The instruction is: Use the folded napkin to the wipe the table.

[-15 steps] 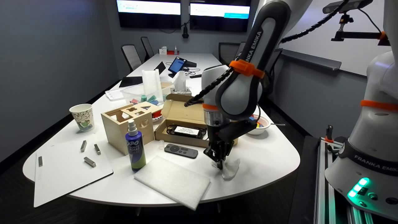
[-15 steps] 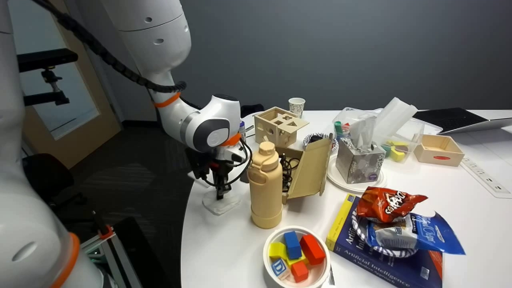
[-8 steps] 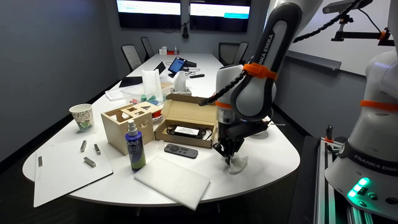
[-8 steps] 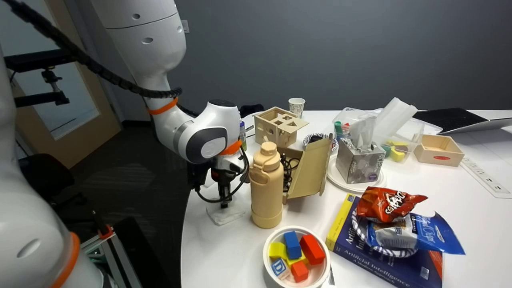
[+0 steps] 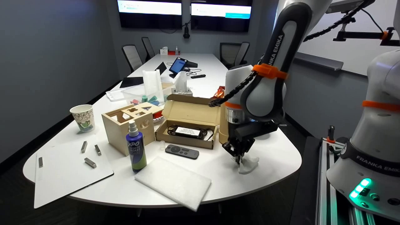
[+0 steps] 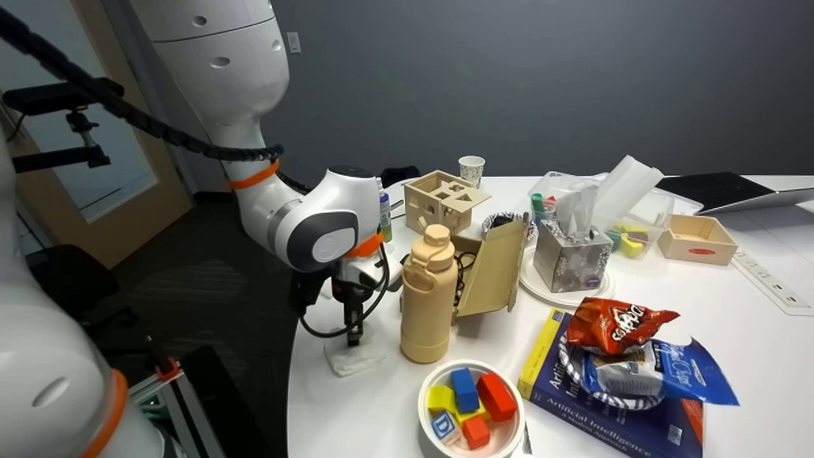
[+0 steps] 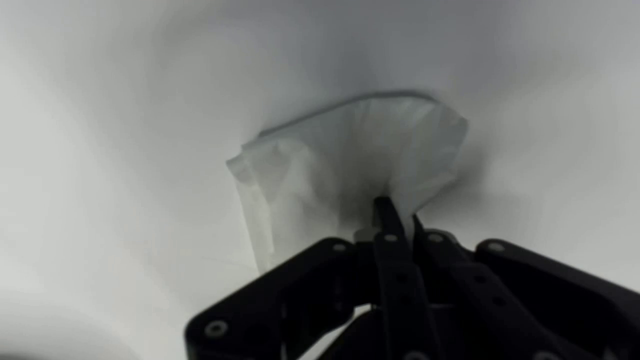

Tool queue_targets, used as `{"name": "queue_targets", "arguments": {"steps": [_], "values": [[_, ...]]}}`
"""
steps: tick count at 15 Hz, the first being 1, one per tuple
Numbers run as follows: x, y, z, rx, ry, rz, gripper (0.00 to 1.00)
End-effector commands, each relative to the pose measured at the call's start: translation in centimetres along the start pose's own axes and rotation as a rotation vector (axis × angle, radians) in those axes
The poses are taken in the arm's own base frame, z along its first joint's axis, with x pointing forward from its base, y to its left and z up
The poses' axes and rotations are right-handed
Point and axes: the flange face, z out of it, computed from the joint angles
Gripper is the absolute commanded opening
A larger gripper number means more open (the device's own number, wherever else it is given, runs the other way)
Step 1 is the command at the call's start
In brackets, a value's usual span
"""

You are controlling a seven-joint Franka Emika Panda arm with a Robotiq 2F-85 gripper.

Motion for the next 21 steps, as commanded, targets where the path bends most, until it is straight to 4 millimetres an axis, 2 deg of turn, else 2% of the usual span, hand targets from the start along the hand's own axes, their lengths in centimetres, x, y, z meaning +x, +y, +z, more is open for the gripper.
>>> {"name": "queue_targets", "arguments": {"steps": [1,3,6,15,19,21], "values": [[-1.0,0.6,2.1,-0.053,-0.074,-0.044,0.0],[-1.9,0.4,1.7,-0.05,-0.092,-0.106,0.0],[-2.6,-1.1,1.1,-0.028,-0.086,-0.236,0.0],[-4.5,-6.2,-1.0,0.035,0.1,-0.476,0.0],[-3.7,-8.5,-2.6,0.05,0.169,-0.545,0.0],[-2.2,-9.1,-3.2,0.041,0.21,-0.548,0.0]]}}
